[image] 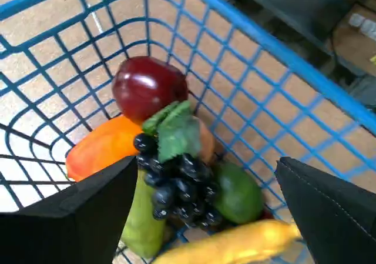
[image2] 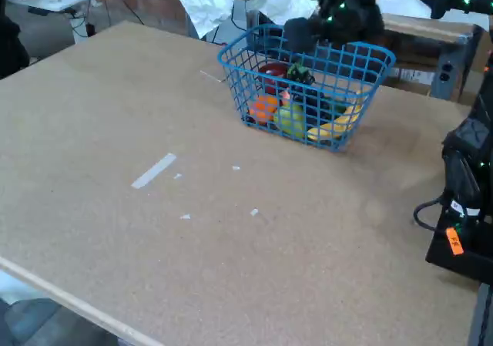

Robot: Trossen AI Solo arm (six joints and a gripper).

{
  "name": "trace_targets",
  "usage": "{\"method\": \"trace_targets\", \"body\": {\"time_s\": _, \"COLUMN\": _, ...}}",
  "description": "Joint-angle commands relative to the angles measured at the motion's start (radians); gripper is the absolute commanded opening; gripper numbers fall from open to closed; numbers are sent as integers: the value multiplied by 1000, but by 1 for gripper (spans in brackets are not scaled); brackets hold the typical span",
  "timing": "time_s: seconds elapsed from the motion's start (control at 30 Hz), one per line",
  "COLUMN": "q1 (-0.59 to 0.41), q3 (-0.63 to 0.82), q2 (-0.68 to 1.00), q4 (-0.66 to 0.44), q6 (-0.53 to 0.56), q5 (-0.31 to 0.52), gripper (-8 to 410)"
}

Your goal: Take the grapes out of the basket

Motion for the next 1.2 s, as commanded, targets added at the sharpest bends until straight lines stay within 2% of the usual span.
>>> {"method": "trace_targets", "body": {"time_s": 0.0, "q1": 0, "q3": 46, "q2": 66, "q4": 3, "q6": -11, "q5": -48, "gripper": 327}}
{"method": "trace_targets", "body": {"time_s": 0.2, "q1": 1, "q3": 68, "q2": 116, "q4": 8, "q6": -33, "q5": -75, "gripper": 327}}
{"method": "trace_targets", "body": {"time_s": 0.6, "q1": 0, "q3": 67, "q2": 222, "q4": 39, "q6": -35, "q5": -72, "gripper": 327}}
{"method": "trace_targets", "body": {"time_s": 0.67, "q1": 0, "q3": 67, "q2": 230, "q4": 50, "q6": -35, "q5": -65, "gripper": 327}}
{"method": "trace_targets", "body": {"time_s": 0.77, "q1": -2, "q3": 67, "q2": 239, "q4": 61, "q6": -36, "q5": -12, "gripper": 327}}
{"method": "trace_targets", "body": {"time_s": 0.87, "q1": -5, "q3": 67, "q2": 246, "q4": 59, "q6": -34, "q5": -11, "gripper": 327}}
{"method": "trace_targets", "body": {"time_s": 1.07, "q1": -9, "q3": 66, "q2": 269, "q4": 54, "q6": 8, "q5": -18, "gripper": 327}}
{"method": "trace_targets", "body": {"time_s": 1.17, "q1": -14, "q3": 66, "q2": 278, "q4": 46, "q6": 36, "q5": -55, "gripper": 327}}
